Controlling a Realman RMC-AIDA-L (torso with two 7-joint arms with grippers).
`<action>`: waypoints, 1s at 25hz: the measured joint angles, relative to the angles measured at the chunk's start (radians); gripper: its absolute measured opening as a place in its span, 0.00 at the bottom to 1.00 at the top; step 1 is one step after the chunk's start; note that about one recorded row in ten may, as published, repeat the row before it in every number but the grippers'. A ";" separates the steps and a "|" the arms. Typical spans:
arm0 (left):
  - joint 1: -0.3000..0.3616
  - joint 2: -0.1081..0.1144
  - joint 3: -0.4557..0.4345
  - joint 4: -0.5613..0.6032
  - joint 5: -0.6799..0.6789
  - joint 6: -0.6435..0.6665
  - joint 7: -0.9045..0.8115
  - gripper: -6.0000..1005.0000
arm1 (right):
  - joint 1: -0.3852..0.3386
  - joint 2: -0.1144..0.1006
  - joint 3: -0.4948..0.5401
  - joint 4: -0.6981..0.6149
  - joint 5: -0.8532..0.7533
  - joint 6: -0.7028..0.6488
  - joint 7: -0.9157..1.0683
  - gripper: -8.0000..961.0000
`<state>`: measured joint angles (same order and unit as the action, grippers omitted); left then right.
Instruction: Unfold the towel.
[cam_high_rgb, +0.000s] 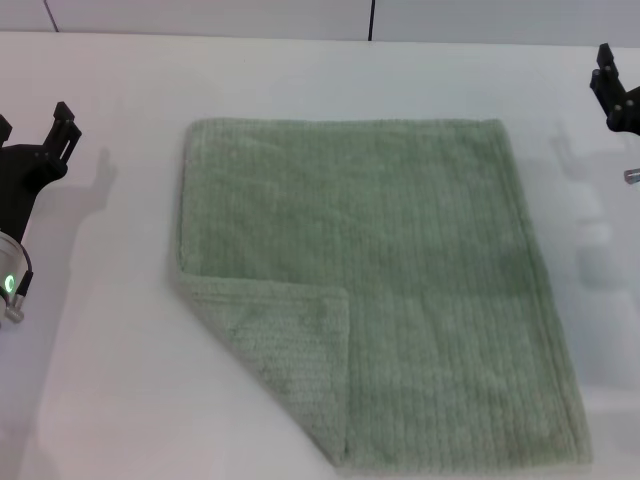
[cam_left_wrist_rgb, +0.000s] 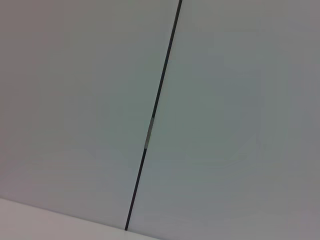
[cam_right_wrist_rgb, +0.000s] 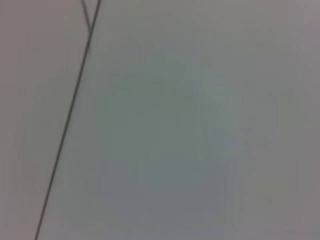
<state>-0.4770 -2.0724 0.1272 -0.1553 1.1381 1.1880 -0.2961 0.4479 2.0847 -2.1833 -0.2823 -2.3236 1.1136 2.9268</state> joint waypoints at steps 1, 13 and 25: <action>0.001 0.000 0.000 -0.001 0.000 0.001 0.000 0.84 | 0.001 0.000 -0.008 0.000 0.000 0.000 0.000 0.75; 0.003 0.000 0.000 -0.001 0.000 0.005 -0.002 0.84 | 0.002 0.000 -0.013 -0.001 0.000 0.004 0.000 0.75; 0.005 0.000 0.004 0.005 0.000 0.004 -0.001 0.84 | -0.004 0.002 -0.045 -0.010 -0.004 0.024 -0.039 0.63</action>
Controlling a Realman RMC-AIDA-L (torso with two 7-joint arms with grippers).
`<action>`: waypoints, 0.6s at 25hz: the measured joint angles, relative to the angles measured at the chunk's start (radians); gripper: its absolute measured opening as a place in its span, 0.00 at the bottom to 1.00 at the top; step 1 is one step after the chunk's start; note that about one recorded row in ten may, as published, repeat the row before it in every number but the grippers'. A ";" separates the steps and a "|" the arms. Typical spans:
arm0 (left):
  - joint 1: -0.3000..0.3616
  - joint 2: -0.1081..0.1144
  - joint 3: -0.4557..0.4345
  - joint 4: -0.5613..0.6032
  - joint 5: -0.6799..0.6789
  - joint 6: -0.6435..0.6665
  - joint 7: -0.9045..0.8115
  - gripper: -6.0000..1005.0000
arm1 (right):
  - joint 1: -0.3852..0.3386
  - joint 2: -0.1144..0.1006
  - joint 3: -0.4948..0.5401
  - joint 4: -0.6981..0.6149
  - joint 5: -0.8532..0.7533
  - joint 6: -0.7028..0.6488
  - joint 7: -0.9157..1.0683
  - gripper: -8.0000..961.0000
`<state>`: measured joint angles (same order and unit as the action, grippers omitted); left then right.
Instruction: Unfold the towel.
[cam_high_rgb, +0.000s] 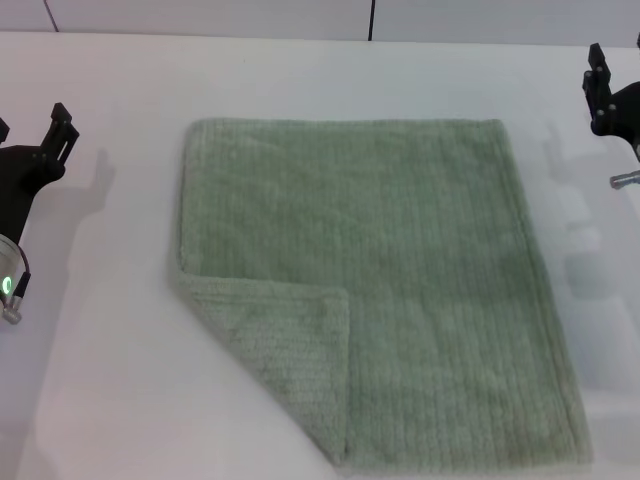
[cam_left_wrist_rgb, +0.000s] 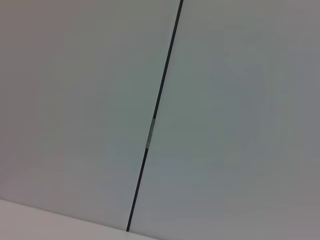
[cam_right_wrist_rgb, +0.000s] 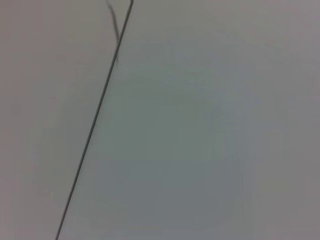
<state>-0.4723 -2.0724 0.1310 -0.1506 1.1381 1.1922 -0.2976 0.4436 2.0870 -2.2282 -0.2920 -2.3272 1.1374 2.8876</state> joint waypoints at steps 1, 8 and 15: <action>0.000 0.000 0.000 0.000 0.000 0.000 0.000 0.84 | -0.001 0.001 -0.004 -0.001 0.000 0.000 0.000 0.61; 0.001 0.001 0.003 0.002 0.000 0.001 0.000 0.84 | -0.003 0.002 -0.019 -0.021 0.000 -0.014 -0.001 0.41; 0.007 0.002 0.001 0.003 0.000 0.005 -0.001 0.84 | -0.005 -0.002 -0.029 -0.181 0.000 -0.212 -0.068 0.15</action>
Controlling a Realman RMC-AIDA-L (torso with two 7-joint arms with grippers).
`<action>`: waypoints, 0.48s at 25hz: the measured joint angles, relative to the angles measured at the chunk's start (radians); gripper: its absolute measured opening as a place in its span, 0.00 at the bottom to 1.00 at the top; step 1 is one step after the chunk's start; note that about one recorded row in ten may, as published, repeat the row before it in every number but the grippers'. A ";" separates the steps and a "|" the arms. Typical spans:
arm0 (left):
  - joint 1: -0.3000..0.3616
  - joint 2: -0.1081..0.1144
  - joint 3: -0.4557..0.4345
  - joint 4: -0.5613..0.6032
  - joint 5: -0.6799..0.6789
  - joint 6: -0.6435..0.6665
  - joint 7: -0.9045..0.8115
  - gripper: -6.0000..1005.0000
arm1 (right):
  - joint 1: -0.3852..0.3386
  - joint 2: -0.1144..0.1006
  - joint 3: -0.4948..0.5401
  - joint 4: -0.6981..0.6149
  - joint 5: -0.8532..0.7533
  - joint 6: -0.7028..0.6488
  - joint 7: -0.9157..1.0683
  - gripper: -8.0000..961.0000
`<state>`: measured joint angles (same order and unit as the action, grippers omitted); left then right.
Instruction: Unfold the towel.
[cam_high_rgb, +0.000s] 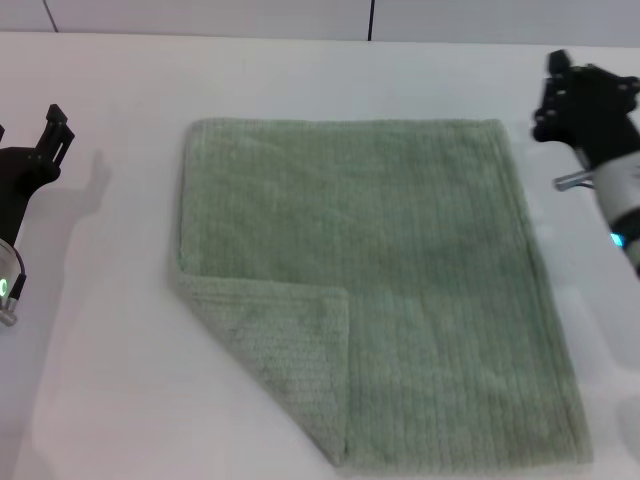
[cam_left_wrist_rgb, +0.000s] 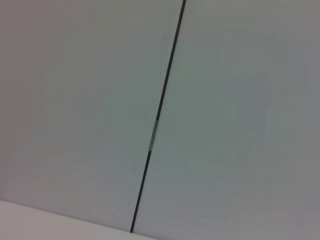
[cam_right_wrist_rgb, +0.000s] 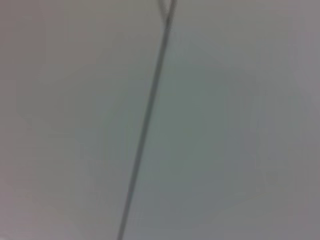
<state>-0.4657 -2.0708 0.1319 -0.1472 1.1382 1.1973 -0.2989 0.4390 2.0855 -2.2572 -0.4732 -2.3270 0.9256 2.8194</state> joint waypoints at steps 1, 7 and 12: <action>0.000 0.000 -0.001 0.000 0.000 0.000 0.000 0.84 | -0.002 0.000 0.007 -0.034 0.002 -0.042 -0.034 0.12; 0.001 0.000 -0.005 0.001 0.000 0.001 0.000 0.84 | -0.050 0.003 0.108 -0.274 0.011 -0.329 -0.230 0.02; 0.001 0.001 -0.006 0.003 0.000 0.001 0.000 0.84 | -0.106 0.005 0.289 -0.537 0.012 -0.736 -0.328 0.01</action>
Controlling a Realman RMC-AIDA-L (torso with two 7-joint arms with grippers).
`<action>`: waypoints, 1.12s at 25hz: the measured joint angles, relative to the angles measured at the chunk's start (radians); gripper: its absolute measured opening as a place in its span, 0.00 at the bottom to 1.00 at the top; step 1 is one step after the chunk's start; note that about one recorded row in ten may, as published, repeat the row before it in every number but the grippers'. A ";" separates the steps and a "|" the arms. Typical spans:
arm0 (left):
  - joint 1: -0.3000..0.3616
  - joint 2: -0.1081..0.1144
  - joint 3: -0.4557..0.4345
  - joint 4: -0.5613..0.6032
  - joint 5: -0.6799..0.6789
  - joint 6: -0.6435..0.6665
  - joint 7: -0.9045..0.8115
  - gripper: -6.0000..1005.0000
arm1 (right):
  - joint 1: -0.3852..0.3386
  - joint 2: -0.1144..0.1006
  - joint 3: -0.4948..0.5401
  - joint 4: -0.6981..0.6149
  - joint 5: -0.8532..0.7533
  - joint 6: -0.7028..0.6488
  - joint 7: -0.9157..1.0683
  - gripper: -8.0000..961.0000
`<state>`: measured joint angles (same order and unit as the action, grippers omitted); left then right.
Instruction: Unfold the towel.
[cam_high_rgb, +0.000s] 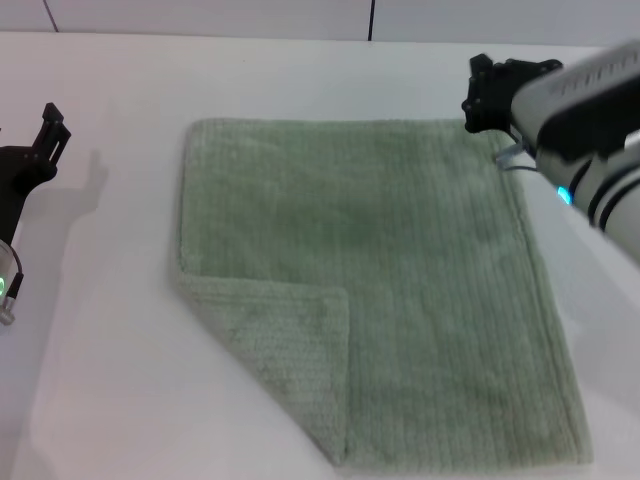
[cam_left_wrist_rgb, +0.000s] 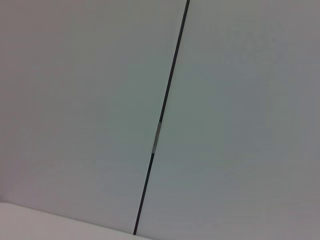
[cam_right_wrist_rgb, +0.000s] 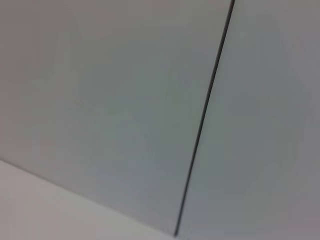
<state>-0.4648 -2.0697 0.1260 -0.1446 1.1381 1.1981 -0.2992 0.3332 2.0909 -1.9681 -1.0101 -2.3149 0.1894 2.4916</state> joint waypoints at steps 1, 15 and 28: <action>0.000 0.000 0.000 0.000 0.000 0.000 0.000 0.84 | -0.003 0.000 0.042 -0.043 0.000 -0.095 -0.001 0.01; -0.009 0.000 0.000 0.001 0.000 0.000 -0.001 0.84 | 0.152 -0.017 0.496 -0.236 -0.035 -1.064 0.041 0.01; -0.011 0.000 0.000 -0.007 0.000 0.010 -0.003 0.84 | 0.380 -0.031 0.620 -0.025 -0.216 -1.303 0.044 0.01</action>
<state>-0.4754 -2.0701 0.1257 -0.1511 1.1382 1.2078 -0.3023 0.7137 2.0598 -1.3481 -1.0350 -2.5311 -1.1139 2.5351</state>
